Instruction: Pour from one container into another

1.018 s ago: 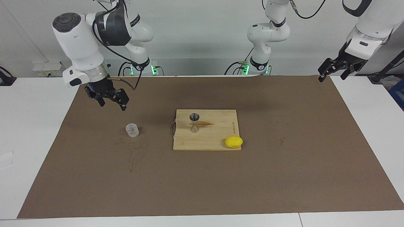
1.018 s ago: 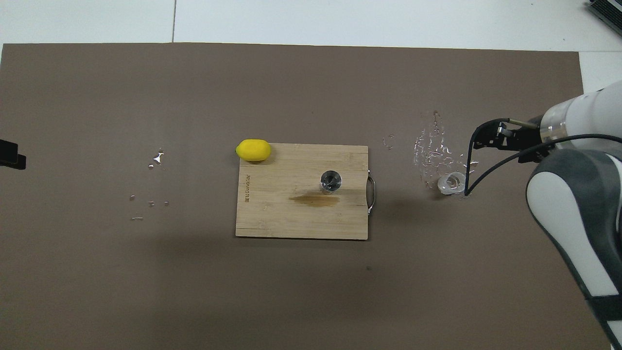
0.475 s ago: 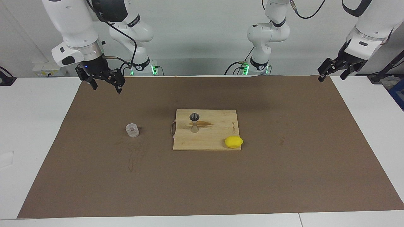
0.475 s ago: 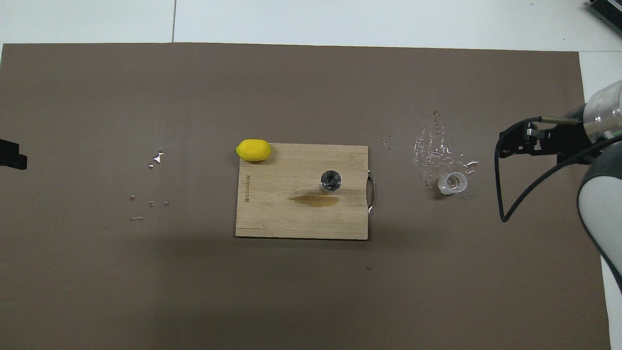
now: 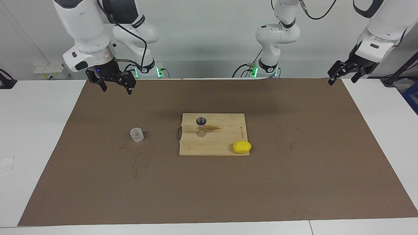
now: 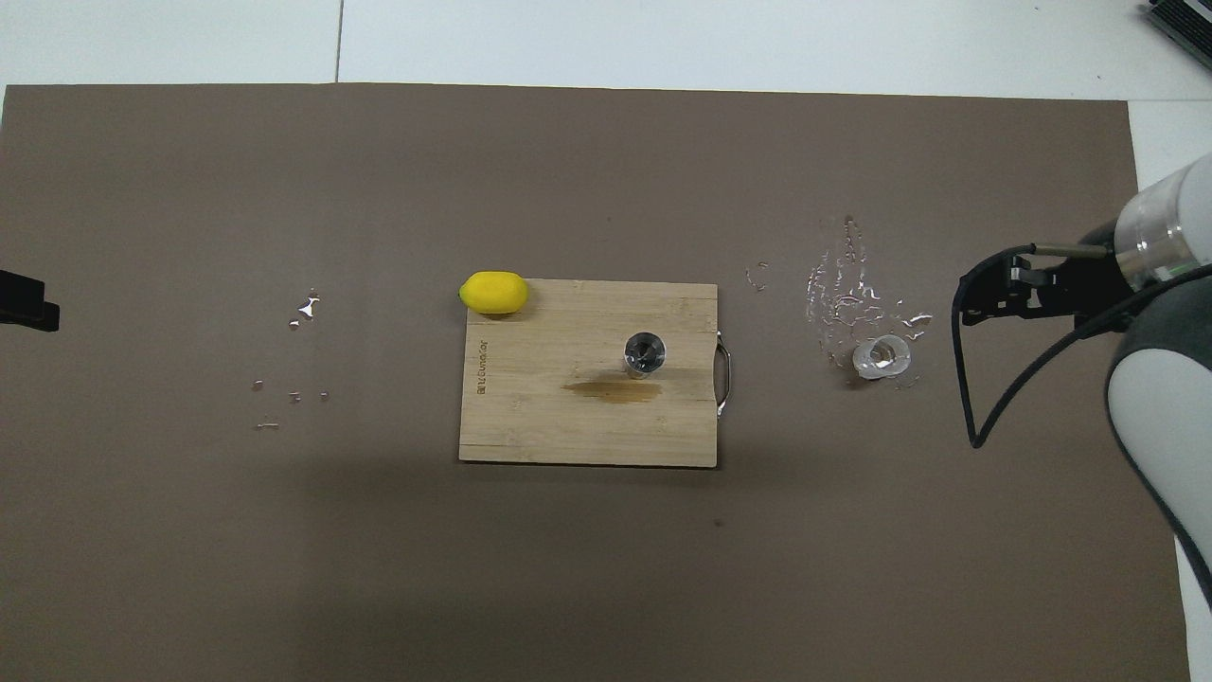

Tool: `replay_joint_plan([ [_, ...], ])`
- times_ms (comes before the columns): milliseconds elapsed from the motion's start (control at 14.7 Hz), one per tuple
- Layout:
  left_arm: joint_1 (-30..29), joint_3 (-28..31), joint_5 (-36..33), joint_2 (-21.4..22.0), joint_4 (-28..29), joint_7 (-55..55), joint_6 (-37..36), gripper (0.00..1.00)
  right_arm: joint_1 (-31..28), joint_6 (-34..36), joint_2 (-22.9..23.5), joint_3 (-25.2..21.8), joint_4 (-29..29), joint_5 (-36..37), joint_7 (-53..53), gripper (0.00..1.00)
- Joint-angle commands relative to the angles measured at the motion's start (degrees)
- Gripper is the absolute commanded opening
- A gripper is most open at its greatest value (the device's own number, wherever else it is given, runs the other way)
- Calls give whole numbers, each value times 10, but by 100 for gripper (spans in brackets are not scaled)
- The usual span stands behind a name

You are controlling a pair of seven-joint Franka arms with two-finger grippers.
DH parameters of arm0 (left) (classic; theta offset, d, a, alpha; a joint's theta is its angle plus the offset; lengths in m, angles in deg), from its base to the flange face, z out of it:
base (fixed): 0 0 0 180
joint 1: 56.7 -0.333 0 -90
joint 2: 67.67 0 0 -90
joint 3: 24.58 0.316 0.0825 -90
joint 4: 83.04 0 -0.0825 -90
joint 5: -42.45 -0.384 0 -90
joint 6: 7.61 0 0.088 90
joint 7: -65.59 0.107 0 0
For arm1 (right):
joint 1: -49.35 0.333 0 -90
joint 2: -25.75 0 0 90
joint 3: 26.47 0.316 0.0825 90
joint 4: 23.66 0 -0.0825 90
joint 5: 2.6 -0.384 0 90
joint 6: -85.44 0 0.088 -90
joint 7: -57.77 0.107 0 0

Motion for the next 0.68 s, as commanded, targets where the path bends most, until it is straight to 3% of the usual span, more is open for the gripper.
replay_joint_plan([
  [0,20,5,-5,17,21,-28,13,100,-7,9,-7,3,-6,4,-17,100],
  [611,26,5,-5,23,32,-29,19,100,-13,8,-21,1,-19,-17,-21,100],
])
